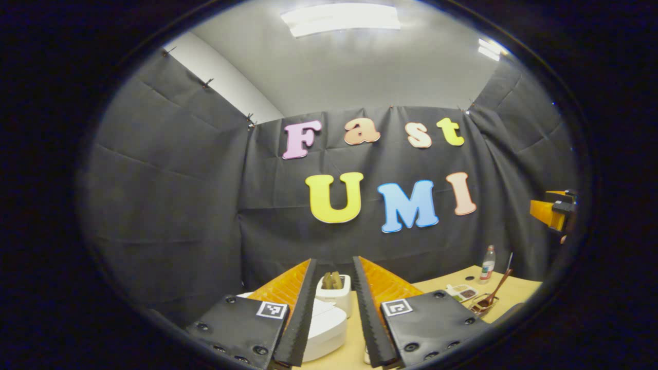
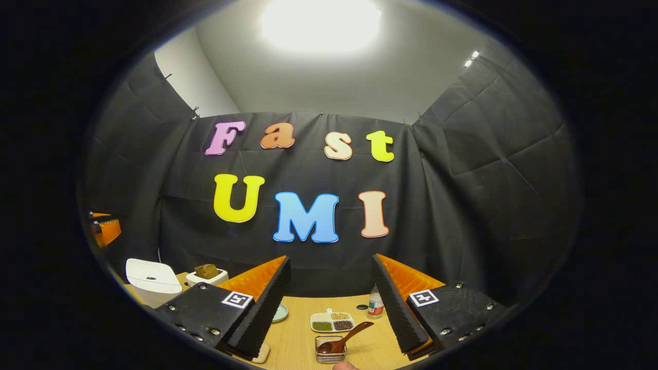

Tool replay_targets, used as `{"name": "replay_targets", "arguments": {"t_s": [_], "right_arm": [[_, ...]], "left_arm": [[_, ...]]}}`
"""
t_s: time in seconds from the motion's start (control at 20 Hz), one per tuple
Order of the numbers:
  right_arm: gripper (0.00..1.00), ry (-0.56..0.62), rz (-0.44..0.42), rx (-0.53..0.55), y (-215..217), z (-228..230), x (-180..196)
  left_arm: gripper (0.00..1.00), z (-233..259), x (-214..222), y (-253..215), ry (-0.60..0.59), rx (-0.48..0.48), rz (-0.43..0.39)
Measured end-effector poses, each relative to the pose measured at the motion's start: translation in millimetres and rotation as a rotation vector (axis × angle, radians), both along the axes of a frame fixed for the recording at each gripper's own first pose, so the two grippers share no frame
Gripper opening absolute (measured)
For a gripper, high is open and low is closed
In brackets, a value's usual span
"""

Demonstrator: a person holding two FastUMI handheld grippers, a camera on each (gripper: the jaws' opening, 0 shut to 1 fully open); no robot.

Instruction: Close the left gripper, press the button to open the rice cooker; take a wooden spoon from the chopstick holder with the right hand, scoop a spoonful of rice and pour it into the rice cooker, then put the wooden spoon back into the chopstick holder.

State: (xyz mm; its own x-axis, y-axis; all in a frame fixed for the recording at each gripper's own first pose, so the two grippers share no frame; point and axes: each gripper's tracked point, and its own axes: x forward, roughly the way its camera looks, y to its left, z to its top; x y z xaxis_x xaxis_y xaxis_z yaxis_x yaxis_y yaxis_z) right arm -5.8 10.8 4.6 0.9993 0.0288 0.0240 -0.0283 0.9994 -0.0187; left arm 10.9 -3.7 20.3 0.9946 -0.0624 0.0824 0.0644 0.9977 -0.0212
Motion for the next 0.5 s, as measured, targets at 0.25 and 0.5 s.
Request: {"name": "replay_targets", "arguments": {"t_s": [0.25, 0.5], "right_arm": [[0.95, 0.000, 0.003, -0.003, 2.6, 1.3, -1.9], [0.95, 0.004, 0.001, -0.004, 8.1, 0.6, -4.0]], "left_arm": [[0.12, -1.6, -3.3, 1.1, 0.005, 0.005, -0.019], [0.08, 1.9, 2.0, 21.5, -0.015, 0.007, 0.016]]}}
